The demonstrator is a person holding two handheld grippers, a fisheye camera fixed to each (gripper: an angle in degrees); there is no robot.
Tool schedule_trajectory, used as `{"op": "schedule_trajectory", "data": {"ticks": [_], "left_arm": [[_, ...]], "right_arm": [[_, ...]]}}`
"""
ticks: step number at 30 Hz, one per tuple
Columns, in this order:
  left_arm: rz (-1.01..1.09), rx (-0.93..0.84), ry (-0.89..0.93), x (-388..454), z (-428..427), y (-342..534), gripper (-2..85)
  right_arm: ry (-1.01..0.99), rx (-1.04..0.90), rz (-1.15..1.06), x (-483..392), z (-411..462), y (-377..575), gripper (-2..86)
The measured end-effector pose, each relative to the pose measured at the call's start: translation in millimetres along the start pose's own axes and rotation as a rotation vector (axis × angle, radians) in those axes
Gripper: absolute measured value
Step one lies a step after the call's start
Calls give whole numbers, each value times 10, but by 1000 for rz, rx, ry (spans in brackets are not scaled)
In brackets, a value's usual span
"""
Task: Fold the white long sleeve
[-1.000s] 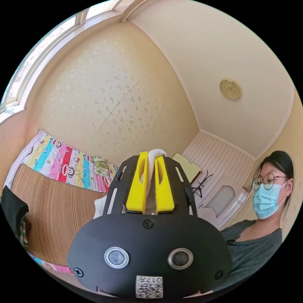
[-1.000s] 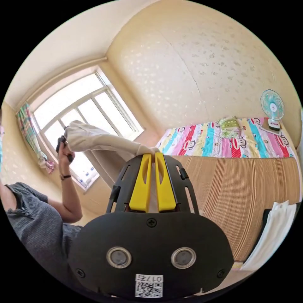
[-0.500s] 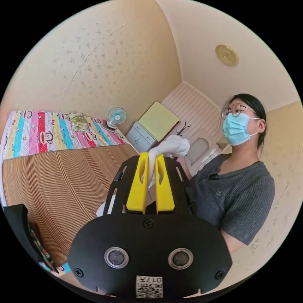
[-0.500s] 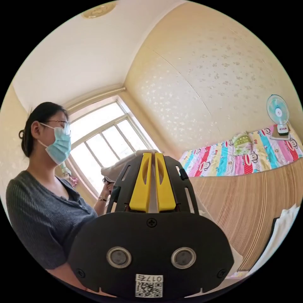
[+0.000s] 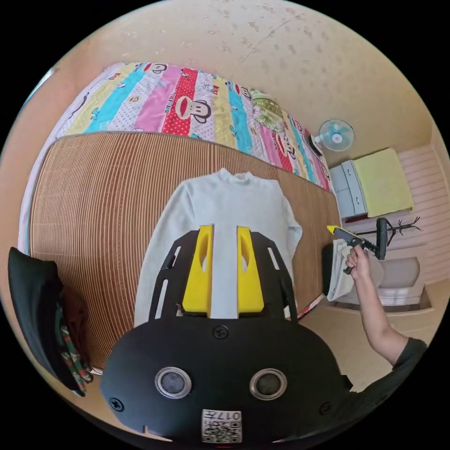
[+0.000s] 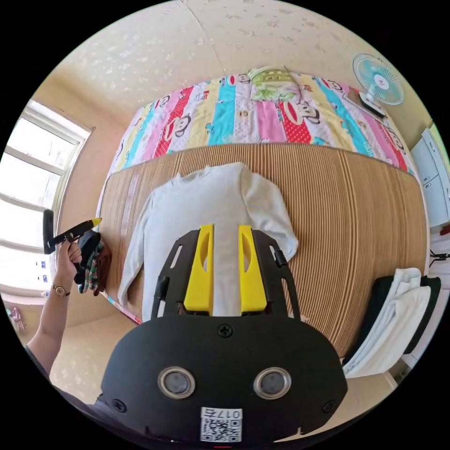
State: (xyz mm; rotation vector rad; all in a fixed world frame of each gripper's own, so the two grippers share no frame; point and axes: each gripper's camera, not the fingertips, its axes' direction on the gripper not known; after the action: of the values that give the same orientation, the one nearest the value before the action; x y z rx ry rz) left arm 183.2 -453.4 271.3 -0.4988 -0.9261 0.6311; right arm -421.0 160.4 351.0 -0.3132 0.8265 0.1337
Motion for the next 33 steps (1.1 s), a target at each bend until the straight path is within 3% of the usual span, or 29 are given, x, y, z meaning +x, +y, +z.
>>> {"op": "schedule_trajectory", "data": {"ticks": [6,8,13,15,18,20,25,29,31,33], "left_arm": [[34,-76,-129,20,1041,1484,99],[16,-193,-195,-48,1361,1877,105],[112,-236,-345,-33,1424,2613,60],[83,-268,-338,-117,1341,2860,55],[-25,-291,-296,-310,1109,3067,54],[-111,-270,-239,-494,991,3142,51],[-121,-310,-213,-679,1071,3205,51],[119,-369,-315,-611,1058,3302,51],[134,-398,-292,-707,1015,3321,51],[88,-404,-242,-883,945,3332,52]], "right_arm": [[-1,-143,57,281,1090,1154,94],[-39,-184,79,339,1262,1422,89],[-90,-301,99,85,1443,2189,50],[-185,-355,219,160,1369,2378,48],[-279,-64,434,583,909,2415,60],[-275,15,521,859,863,2281,76],[-308,-29,527,1176,1311,1520,83],[-111,-269,351,995,1311,912,42],[6,-170,329,923,815,869,38],[268,98,318,766,-108,1012,38]]}}
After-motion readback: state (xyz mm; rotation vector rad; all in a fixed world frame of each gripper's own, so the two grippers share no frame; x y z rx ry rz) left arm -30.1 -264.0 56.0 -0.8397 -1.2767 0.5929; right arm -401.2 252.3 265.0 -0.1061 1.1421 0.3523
